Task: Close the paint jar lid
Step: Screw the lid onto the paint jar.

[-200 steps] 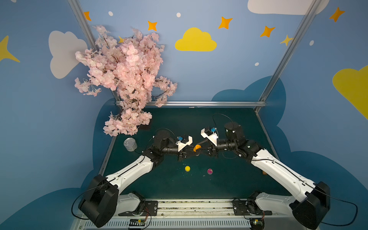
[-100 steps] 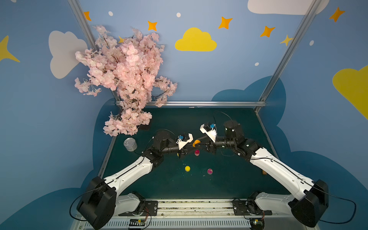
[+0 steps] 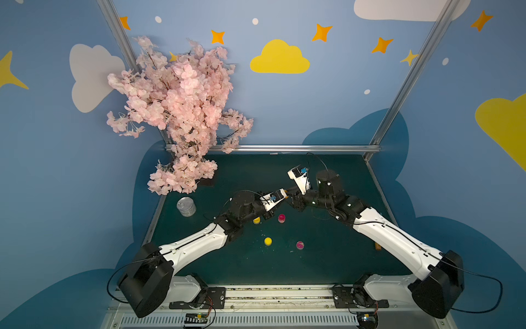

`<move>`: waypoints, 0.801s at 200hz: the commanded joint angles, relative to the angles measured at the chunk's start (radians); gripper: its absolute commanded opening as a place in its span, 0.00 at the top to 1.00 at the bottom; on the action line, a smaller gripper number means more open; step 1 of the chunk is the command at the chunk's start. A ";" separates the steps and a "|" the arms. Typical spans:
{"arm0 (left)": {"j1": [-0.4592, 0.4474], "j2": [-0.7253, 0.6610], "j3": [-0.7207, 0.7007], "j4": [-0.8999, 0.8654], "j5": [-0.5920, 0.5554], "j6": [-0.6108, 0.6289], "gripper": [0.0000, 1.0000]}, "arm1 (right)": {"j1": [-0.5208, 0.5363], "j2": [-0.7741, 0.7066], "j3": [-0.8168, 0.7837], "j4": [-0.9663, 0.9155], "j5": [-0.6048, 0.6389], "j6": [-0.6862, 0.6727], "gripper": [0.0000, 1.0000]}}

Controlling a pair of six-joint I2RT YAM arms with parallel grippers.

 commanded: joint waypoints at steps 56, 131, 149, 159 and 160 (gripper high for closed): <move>-0.040 0.086 0.092 0.175 -0.005 0.027 0.75 | 0.028 0.021 0.023 -0.078 0.142 0.138 0.47; -0.004 0.067 0.050 0.119 -0.036 -0.071 0.75 | -0.044 -0.136 -0.078 -0.124 0.200 0.110 0.26; 0.025 0.056 0.030 0.109 -0.028 -0.124 0.75 | -0.072 -0.180 -0.117 -0.098 0.120 0.068 0.26; 0.044 0.053 0.018 0.099 -0.015 -0.150 0.75 | -0.087 -0.201 -0.144 -0.070 0.037 0.024 0.25; 0.046 0.053 0.016 0.099 -0.014 -0.153 0.75 | -0.088 -0.203 -0.147 -0.067 0.026 0.019 0.25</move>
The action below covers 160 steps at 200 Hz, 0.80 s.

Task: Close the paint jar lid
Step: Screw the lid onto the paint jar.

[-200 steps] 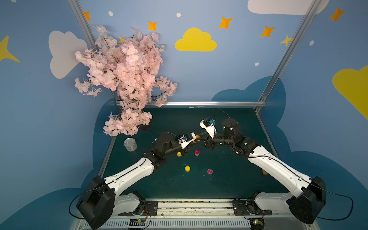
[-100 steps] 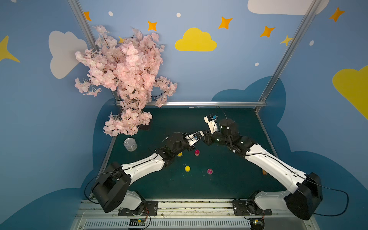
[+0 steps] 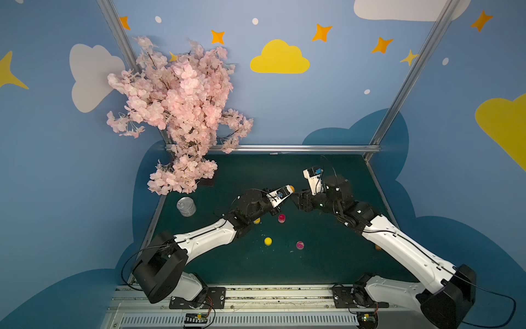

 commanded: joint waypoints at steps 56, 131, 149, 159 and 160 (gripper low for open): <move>0.203 -0.077 -0.070 -0.056 0.482 -0.261 0.74 | -0.120 -0.016 -0.076 0.082 -0.386 -0.223 0.26; 0.263 -0.062 0.023 -0.321 0.987 -0.237 0.73 | -0.163 0.157 0.096 0.159 -0.896 -0.407 0.40; 0.263 -0.070 0.013 -0.308 0.977 -0.238 0.73 | -0.160 0.219 0.134 0.152 -1.002 -0.407 0.40; 0.263 -0.070 0.009 -0.300 0.976 -0.240 0.73 | -0.152 0.247 0.153 0.133 -1.017 -0.403 0.42; 0.263 -0.069 0.010 -0.299 0.976 -0.240 0.73 | -0.150 0.249 0.155 0.131 -1.017 -0.404 0.42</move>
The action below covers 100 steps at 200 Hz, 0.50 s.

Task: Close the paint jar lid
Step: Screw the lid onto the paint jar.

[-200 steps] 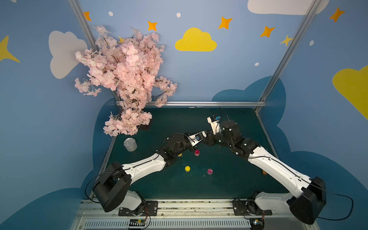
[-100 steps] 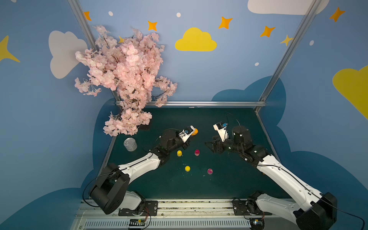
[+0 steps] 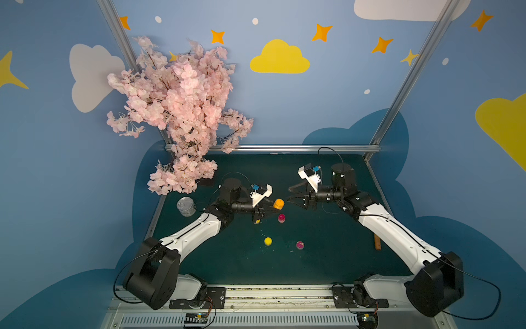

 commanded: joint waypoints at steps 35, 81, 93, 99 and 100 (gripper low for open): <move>0.004 -0.004 0.007 -0.002 0.062 -0.001 0.73 | 0.041 0.069 0.053 -0.021 -0.145 -0.053 0.43; 0.006 0.007 0.015 0.021 0.049 -0.007 0.74 | 0.071 0.103 0.081 -0.074 -0.133 -0.087 0.45; 0.007 0.009 0.016 0.023 0.047 -0.008 0.74 | 0.077 0.106 0.083 -0.086 -0.125 -0.095 0.47; 0.007 0.008 0.016 0.025 0.045 -0.009 0.74 | 0.079 0.108 0.083 -0.090 -0.118 -0.100 0.47; 0.007 0.007 0.015 0.025 0.045 -0.009 0.74 | 0.080 0.108 0.083 -0.091 -0.116 -0.100 0.47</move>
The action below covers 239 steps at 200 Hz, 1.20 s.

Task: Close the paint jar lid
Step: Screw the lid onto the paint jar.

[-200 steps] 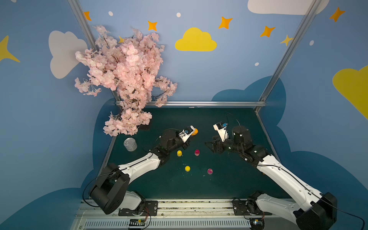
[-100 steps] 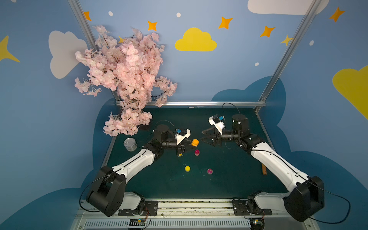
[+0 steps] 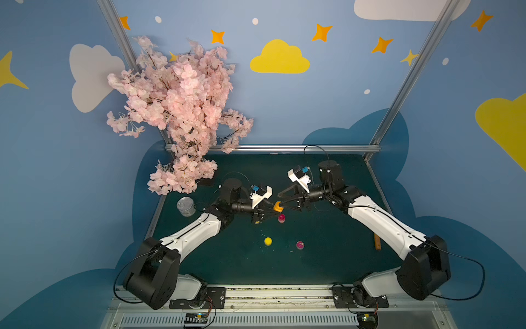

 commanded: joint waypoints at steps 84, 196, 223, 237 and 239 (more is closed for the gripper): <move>0.007 0.001 0.029 0.019 0.006 -0.008 0.74 | 0.026 0.021 0.020 -0.043 0.061 -0.032 0.47; 0.006 0.000 0.037 0.011 -0.001 -0.005 0.74 | 0.035 0.019 0.018 -0.061 0.084 -0.043 0.58; 0.007 -0.003 0.038 0.012 -0.004 -0.005 0.74 | 0.036 0.021 0.021 -0.066 0.091 -0.043 0.68; 0.006 -0.006 0.037 0.013 -0.012 -0.004 0.74 | 0.038 0.023 0.022 -0.069 0.102 -0.040 0.71; 0.007 -0.006 0.037 0.014 -0.013 -0.005 0.74 | 0.038 0.023 0.023 -0.069 0.103 -0.040 0.71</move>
